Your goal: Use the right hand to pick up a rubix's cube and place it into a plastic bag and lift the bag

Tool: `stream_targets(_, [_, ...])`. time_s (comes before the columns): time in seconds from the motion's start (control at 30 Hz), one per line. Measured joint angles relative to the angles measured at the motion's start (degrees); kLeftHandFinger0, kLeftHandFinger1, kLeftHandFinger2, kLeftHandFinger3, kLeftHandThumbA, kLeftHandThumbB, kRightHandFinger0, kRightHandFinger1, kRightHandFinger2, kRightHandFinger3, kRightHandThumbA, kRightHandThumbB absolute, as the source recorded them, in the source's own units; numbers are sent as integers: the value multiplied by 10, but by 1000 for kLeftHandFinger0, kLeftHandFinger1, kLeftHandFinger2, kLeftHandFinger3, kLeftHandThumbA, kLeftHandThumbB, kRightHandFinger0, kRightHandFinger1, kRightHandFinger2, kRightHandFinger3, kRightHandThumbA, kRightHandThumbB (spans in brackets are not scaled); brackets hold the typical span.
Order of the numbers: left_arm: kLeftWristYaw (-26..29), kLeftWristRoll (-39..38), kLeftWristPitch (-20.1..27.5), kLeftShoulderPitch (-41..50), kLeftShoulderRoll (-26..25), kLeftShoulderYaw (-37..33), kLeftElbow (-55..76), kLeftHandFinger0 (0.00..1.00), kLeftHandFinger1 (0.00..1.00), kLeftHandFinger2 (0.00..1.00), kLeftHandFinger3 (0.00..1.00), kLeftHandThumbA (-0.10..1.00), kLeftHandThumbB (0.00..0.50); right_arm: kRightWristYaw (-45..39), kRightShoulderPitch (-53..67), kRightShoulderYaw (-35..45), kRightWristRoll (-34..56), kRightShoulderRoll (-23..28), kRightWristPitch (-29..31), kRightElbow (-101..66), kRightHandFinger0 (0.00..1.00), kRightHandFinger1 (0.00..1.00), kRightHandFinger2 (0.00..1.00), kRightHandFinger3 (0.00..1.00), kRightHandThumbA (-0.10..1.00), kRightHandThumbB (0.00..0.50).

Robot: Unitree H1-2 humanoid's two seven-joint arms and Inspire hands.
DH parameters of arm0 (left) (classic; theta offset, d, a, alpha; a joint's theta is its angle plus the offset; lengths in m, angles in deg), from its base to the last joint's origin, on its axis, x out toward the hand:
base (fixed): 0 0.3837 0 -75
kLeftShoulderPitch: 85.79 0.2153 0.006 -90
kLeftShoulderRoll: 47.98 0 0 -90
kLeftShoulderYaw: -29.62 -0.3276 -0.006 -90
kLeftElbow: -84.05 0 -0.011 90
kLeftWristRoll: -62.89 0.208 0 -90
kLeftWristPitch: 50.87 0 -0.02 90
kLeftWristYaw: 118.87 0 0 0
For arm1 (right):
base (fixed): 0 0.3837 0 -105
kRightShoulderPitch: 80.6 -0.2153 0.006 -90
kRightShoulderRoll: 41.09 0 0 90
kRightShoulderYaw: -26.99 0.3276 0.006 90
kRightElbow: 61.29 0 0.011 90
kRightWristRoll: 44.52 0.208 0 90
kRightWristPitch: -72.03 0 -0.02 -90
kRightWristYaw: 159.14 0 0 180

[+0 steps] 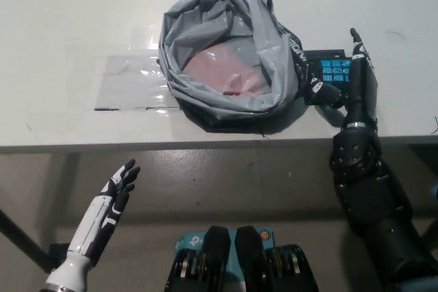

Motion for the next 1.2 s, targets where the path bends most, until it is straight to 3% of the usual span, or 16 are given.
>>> stream_targets(0.6, [0,0,0,-3,-1,0,0,1000,1000,1000,1000,1000,318,-5,-28,0,32,2,3,92,1000,1000,1000,1000,740,500])
stream_targets(0.7, [0,0,0,-3,-1,0,0,1000,1000,1000,1000,1000,312,-1,-36,2,38,3,7,110,1000,1000,1000,1000,660,441])
stream_targets(0.73, [0,0,0,-4,0,0,0,1000,1000,1000,1000,1000,309,2,-38,3,39,3,9,112,1000,1000,1000,1000,668,352])
stream_targets(0.77, [0,0,0,-4,0,0,0,1000,1000,1000,1000,1000,309,6,-39,5,41,3,12,116,1000,1000,1000,1000,668,352])
stream_targets(0.8, [0,0,0,-4,0,0,0,1000,1000,1000,1000,1000,310,8,-40,6,42,3,13,117,983,1000,1000,1000,552,366])
stream_targets(0.87, [0,0,0,-4,0,0,0,1000,1000,1000,1000,1000,315,21,-42,14,48,2,22,127,576,686,865,1000,496,342])
stream_targets(0.9, [0,-1,0,-4,0,0,0,1000,1000,1000,1000,1000,315,27,-42,17,50,2,26,130,368,452,660,893,484,344])
stream_targets(0.93, [0,-1,0,-4,-1,0,0,1000,1000,1000,1000,1000,315,34,-42,21,52,1,33,132,140,218,429,692,428,309])
stream_targets(0.97, [0,-1,0,-4,0,0,0,1000,1000,1000,1000,1000,316,50,-43,29,56,0,40,139,32,142,352,550,320,277])
stream_targets(1.0, [0,0,0,-4,-1,0,0,1000,1000,1000,1000,1000,322,62,-44,34,59,0,45,146,24,162,382,467,187,247])
stream_targets(1.03, [0,0,0,-4,-1,0,0,1000,1000,1000,1000,1000,324,77,-45,39,61,0,51,152,39,216,468,444,-4,227])
stream_targets(1.07, [0,0,0,-5,-1,0,0,1000,1000,1000,1000,1000,325,86,-47,41,62,0,54,156,41,217,472,427,-81,227])
stream_targets(1.2, [0,-1,0,-5,-1,0,0,1000,1000,1000,1000,1000,309,115,-53,45,65,2,64,170,27,248,569,564,-100,221])
